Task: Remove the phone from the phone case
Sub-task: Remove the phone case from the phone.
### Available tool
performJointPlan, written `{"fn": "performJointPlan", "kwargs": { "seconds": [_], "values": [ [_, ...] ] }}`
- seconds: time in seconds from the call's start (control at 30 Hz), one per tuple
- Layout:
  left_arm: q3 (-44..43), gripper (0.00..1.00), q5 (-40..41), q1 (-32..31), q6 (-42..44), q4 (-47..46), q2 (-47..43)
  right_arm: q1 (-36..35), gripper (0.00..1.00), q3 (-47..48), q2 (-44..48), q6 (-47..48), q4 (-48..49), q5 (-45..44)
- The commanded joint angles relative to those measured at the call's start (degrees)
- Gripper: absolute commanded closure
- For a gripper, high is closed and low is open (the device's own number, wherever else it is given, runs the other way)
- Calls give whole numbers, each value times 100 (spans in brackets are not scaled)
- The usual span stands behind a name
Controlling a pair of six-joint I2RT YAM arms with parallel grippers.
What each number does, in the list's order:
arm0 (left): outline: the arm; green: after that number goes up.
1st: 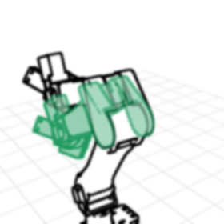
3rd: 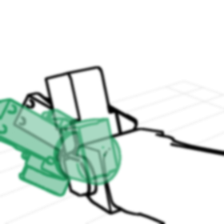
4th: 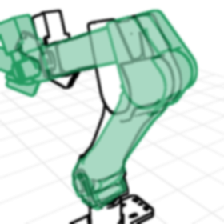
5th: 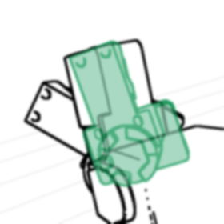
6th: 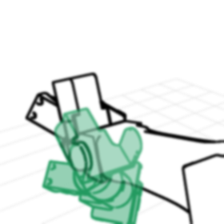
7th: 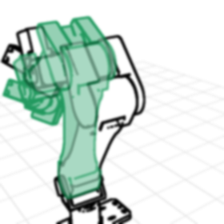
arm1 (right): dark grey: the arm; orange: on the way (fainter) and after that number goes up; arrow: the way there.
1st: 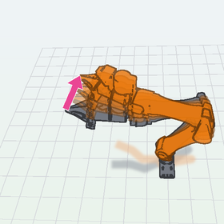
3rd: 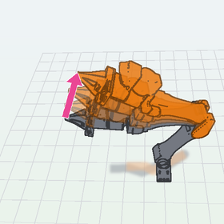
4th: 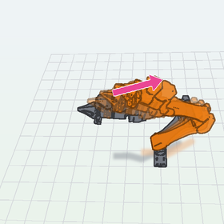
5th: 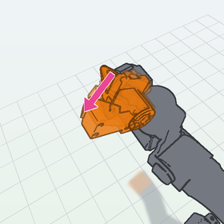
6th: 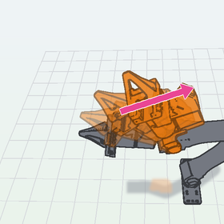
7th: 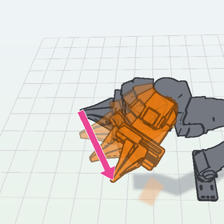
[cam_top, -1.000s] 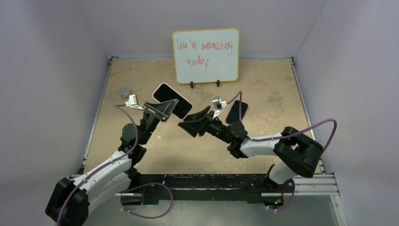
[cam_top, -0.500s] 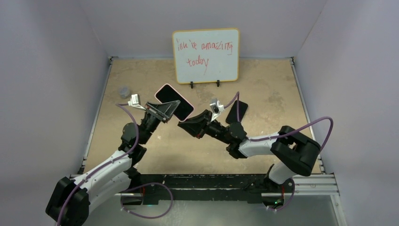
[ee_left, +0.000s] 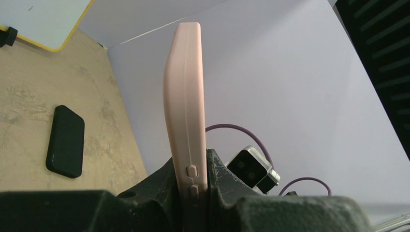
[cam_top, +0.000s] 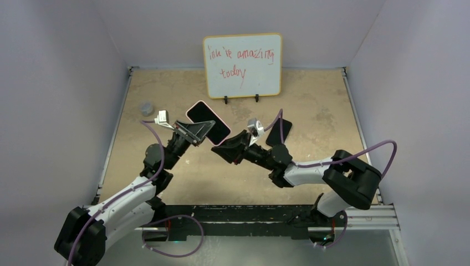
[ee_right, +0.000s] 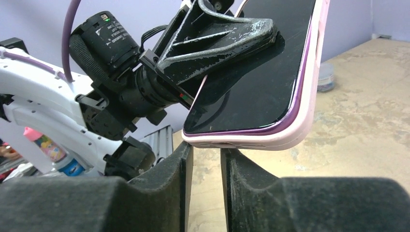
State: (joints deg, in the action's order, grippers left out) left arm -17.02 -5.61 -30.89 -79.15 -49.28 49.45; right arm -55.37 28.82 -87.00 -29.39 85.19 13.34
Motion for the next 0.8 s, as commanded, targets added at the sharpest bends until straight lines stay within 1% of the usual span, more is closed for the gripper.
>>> {"fn": "performJointPlan", "kwargs": {
  "seconds": [0.0, 0.07, 0.17, 0.23, 0.6, 0.7, 0.77],
  "values": [
    [-193, 100, -399, -39, -122, -548, -46, 105, 64, 15, 233, 92, 329, 153],
    [-214, 100, -433, -34, -124, -557, -41, 101, 58, 10, 273, 71, 357, 221],
    [-223, 100, -480, -37, -121, -574, -39, 126, 51, 2, 314, 5, 434, 279],
    [-215, 100, -485, -38, -126, -574, -47, 166, 49, -7, 308, -109, 543, 304],
    [-181, 100, -543, -39, -154, -658, -50, 251, 49, -12, 105, -722, 1180, 281],
    [-179, 100, -577, -39, -181, -720, -41, 254, 52, -8, 112, -726, 1141, 225],
    [-179, 100, -611, -39, -226, -737, -37, 280, 57, -17, 115, -722, 1113, 212]
  ]
}}
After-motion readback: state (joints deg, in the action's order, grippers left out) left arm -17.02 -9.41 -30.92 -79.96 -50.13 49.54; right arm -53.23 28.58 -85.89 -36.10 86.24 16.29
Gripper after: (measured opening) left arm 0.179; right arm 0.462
